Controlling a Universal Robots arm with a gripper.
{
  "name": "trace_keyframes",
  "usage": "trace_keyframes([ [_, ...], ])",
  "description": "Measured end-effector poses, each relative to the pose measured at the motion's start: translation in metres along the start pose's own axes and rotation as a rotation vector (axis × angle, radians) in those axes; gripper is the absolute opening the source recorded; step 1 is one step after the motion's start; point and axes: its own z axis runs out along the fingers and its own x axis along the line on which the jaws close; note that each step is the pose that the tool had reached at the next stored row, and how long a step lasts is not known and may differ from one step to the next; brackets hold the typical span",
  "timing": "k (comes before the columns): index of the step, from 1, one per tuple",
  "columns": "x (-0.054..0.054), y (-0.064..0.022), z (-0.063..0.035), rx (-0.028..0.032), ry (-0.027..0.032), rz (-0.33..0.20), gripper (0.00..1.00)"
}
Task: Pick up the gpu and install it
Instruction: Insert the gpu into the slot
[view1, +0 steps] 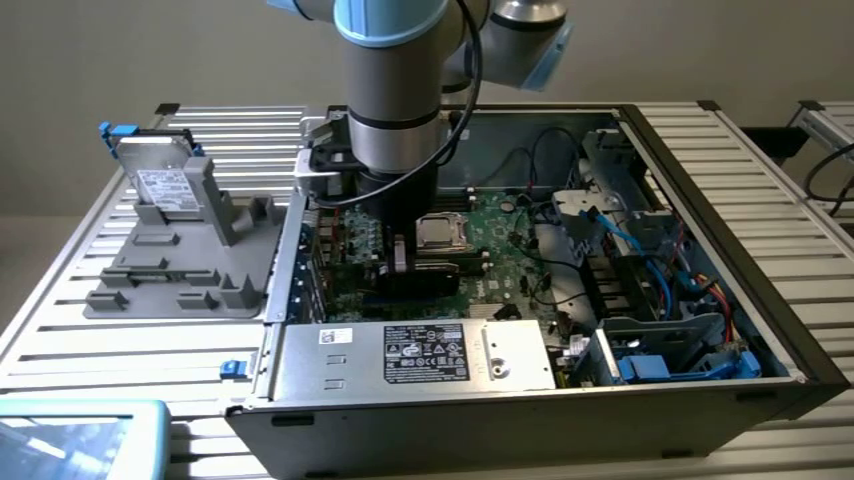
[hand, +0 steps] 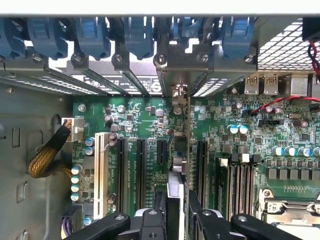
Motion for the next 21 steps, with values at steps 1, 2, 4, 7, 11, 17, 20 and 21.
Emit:
trace_keyframes([
  [1, 0.0, 0.0002, 0.0001, 0.0, 0.0001, 0.0, 0.28],
  [2, 0.0, 0.0002, 0.0001, -0.0001, 0.0001, 0.0, 0.28],
  [4, 0.0, 0.0002, 0.0002, -0.0001, 0.0003, 0.0, 0.28],
  [7, -0.0001, 0.0003, 0.0005, 0.0005, 0.0012, 0.0, 0.28],
  [11, 0.0, 0.0003, 0.0004, 0.0005, 0.0019, 0.0, 0.28],
  [17, 0.0, 0.0004, 0.0007, 0.0005, 0.0021, 0.0, 0.28],
  [20, 0.0, 0.0004, 0.0009, 0.0004, 0.0021, 0.0, 0.28],
  [21, 0.0, 0.0004, 0.0009, 0.0004, 0.0021, 0.0, 0.28],
])
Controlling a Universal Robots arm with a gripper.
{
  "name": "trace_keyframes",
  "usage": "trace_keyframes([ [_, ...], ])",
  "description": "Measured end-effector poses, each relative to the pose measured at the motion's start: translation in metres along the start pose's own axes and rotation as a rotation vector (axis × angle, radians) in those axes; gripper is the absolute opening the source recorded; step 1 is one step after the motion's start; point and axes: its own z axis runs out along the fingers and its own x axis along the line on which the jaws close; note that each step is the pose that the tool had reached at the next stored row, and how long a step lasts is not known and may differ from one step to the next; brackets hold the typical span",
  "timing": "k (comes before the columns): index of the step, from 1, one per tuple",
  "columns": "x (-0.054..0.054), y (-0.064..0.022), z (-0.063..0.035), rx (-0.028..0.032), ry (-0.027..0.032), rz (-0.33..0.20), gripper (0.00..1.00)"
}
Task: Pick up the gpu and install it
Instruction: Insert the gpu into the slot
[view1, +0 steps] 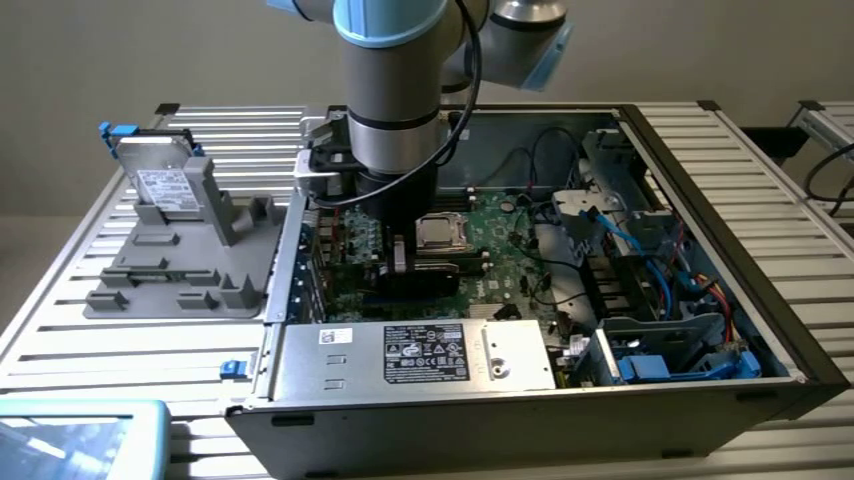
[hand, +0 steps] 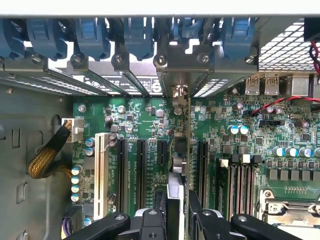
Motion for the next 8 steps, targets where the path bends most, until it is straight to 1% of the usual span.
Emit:
trace_keyframes([
  [8, 0.0, 0.0, 0.0001, 0.0001, -0.0001, 0.0, 0.28],
])
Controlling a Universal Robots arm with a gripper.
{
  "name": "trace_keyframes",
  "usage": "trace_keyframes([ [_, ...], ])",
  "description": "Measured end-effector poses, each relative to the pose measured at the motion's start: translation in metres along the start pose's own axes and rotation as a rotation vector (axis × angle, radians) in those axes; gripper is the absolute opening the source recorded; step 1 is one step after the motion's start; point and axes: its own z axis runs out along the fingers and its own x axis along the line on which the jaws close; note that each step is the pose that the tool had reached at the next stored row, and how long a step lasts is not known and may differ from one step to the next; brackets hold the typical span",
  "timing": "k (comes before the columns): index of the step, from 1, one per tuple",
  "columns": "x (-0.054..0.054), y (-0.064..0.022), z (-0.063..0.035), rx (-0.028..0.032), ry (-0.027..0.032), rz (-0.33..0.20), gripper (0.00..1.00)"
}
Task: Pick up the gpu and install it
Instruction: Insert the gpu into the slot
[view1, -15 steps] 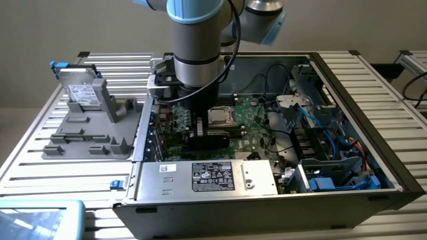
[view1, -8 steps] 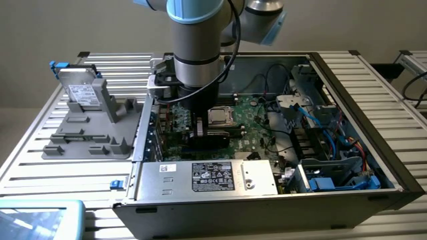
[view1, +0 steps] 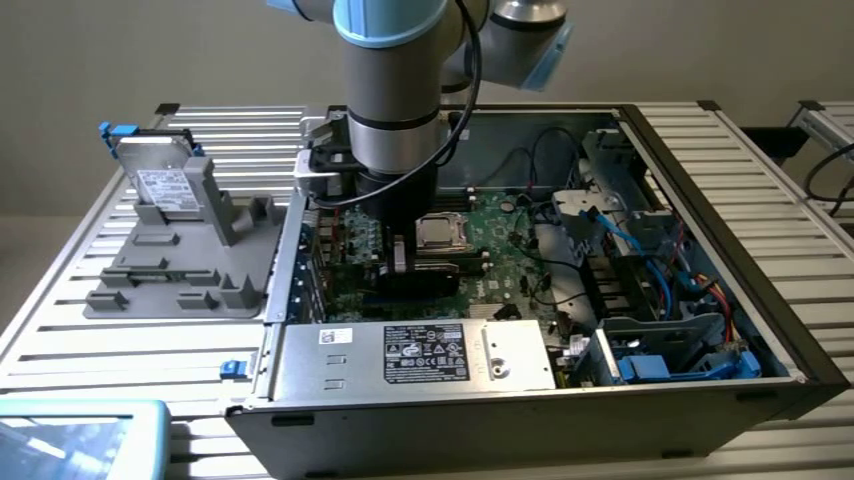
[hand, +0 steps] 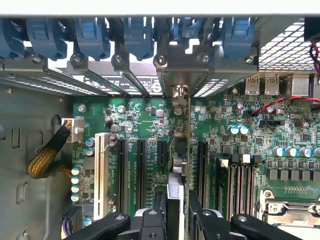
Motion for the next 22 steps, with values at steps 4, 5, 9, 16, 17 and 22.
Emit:
trace_keyframes([
  [4, 0.0003, -0.0005, 0.0001, -0.0003, -0.0003, 0.0, 0.28],
  [5, 0.0003, -0.0006, 0.0001, -0.0003, -0.0002, 0.0, 0.28],
  [9, 0.0006, -0.0011, 0.0, -0.0007, 0.0, 0.0, 0.28],
  [16, 0.0008, -0.0015, 0.0, -0.0008, 0.0, 0.0, 0.28],
  [17, 0.0008, -0.0015, 0.0, -0.0007, 0.0, 0.0, 0.28],
  [22, 0.0008, -0.0015, 0.0001, -0.0008, 0.0001, 0.0, 0.28],
])
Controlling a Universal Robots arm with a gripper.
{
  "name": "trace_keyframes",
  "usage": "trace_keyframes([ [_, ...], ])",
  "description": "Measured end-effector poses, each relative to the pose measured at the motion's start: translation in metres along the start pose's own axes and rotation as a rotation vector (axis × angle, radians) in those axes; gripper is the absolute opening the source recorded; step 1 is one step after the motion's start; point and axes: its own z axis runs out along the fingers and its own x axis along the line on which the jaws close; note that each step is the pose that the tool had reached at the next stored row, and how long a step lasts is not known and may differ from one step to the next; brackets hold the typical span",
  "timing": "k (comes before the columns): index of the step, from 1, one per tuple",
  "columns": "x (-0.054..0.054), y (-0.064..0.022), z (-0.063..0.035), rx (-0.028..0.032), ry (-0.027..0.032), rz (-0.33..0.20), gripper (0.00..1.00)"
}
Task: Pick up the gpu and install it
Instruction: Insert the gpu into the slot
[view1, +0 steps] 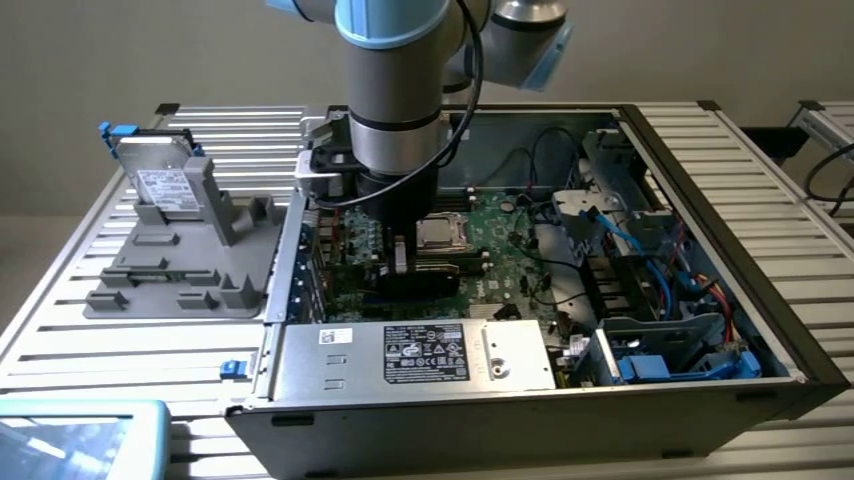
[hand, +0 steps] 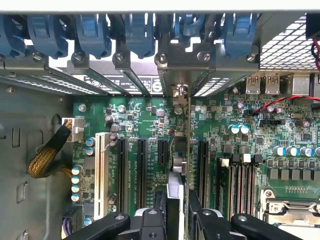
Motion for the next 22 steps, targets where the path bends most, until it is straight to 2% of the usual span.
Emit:
trace_keyframes([
  [6, 0.0, 0.0001, 0.0001, 0.0, 0.0, 0.0, 0.29],
  [7, 0.0, 0.0001, 0.0001, 0.0002, -0.0009, 0.0, 0.35],
  [8, 0.0, 0.0, -0.0004, 0.0001, -0.0004, 0.0, 0.35],
  [9, 0.0, 0.0, -0.0013, 0.0, 0.0, 0.0, 0.42],
  [11, 0.0, 0.0, -0.0037, 0.0001, -0.0002, 0.0, 0.42],
  [16, 0.001, -0.0002, -0.0249, 0.0001, 0.0016, 0.0, 0.42],
  [22, 0.001, -0.0003, -0.0489, 0.0002, 0.0082, 0.0, 0.42],
])
